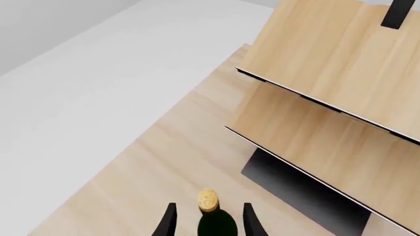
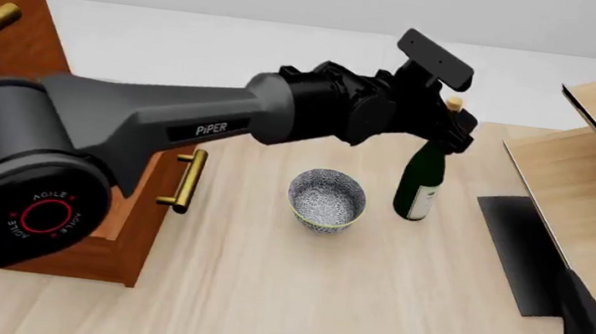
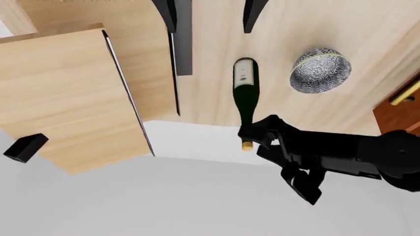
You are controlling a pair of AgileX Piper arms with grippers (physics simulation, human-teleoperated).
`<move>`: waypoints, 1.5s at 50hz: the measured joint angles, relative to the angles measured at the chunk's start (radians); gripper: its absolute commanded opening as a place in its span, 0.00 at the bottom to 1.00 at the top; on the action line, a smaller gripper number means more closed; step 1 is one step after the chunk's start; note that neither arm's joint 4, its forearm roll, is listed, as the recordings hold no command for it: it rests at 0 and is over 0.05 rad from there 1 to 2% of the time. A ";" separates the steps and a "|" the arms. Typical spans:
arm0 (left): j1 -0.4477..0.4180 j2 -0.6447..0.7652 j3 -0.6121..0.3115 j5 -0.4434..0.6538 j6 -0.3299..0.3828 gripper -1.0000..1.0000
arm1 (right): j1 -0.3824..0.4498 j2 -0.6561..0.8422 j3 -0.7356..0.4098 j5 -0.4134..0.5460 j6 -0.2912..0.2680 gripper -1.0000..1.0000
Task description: Put the wine bottle in the bottom drawer of the cabinet.
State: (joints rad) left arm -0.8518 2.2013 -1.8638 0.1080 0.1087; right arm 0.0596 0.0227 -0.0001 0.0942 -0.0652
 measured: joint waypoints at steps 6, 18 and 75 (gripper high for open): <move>-0.001 0.008 -0.004 -0.002 -0.004 1.00 | -0.001 -0.002 0.000 0.003 0.000 1.00; -0.001 0.025 -0.010 -0.006 -0.015 1.00 | -0.002 -0.001 0.000 0.004 0.000 1.00; -0.014 -0.017 0.048 -0.027 -0.072 0.00 | 0.000 -0.003 0.000 0.006 -0.007 1.00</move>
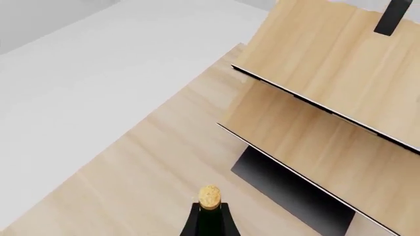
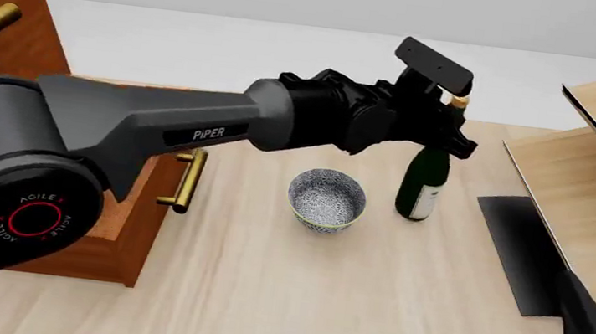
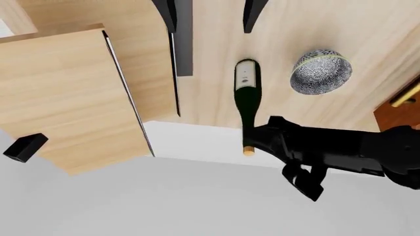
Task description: Put the wine bottle in the bottom drawer of the cabinet.
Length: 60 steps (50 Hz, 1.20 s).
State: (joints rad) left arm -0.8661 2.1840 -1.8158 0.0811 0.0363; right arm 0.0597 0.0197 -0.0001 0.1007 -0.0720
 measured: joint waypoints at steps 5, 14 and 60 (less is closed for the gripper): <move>-0.002 -0.020 0.006 0.003 0.005 0.00 | 0.000 0.002 0.000 -0.002 0.000 1.00; -0.003 -0.068 0.028 0.005 0.019 0.00 | 0.003 0.012 0.000 -0.013 -0.001 1.00; 0.009 -0.557 0.345 -0.021 0.051 0.00 | 0.010 -0.006 0.000 -0.007 -0.018 1.00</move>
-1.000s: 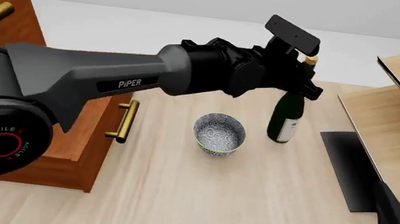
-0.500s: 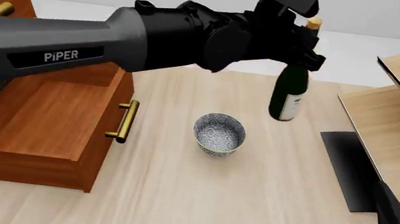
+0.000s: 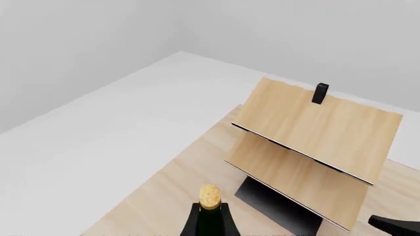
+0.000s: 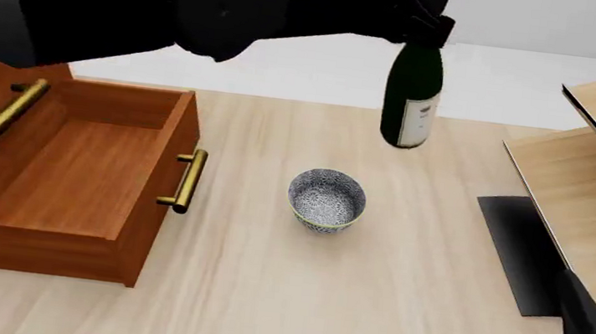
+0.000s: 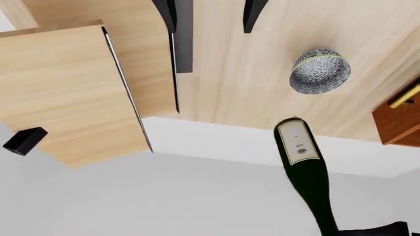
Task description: Put the wine bottle in the bottom drawer of the cabinet.
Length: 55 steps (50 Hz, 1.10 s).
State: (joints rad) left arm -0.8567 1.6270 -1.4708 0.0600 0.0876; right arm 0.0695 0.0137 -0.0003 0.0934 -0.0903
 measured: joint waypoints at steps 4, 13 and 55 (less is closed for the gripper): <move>0.014 -0.048 0.034 0.002 0.000 0.00 | 0.002 0.001 0.000 -0.002 -0.002 1.00; 0.042 -0.160 0.112 0.013 -0.002 0.00 | 0.007 0.005 0.000 -0.008 -0.007 1.00; 0.283 -0.635 0.339 0.187 0.008 0.00 | 0.032 -0.009 0.000 0.008 -0.017 1.00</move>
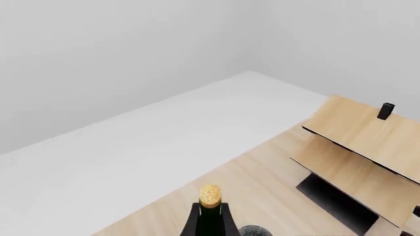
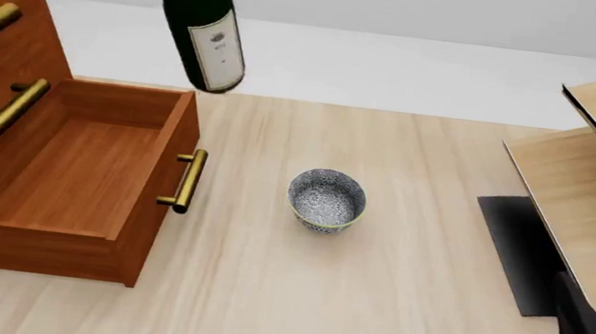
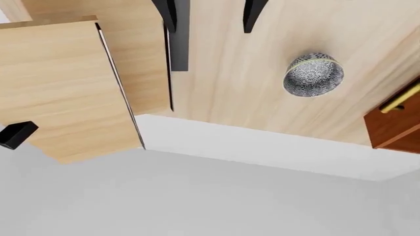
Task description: Put the wine bottle in the bottom drawer of the cabinet.
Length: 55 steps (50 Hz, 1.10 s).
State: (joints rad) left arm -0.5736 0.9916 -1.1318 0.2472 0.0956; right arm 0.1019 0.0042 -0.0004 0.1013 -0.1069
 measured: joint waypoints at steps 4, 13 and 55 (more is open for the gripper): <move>0.029 -0.039 0.012 0.022 0.000 0.00 | 0.001 -0.001 0.000 0.001 0.001 1.00; 0.091 -0.113 0.039 0.071 0.003 0.00 | 0.005 -0.001 0.000 0.003 0.001 1.00; 0.279 -0.190 0.022 0.361 0.000 0.00 | 0.023 0.003 0.000 0.006 -0.004 1.00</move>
State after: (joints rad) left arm -0.2947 0.8019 -1.1099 0.6083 0.0959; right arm 0.1252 0.0076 -0.0004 0.1069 -0.1108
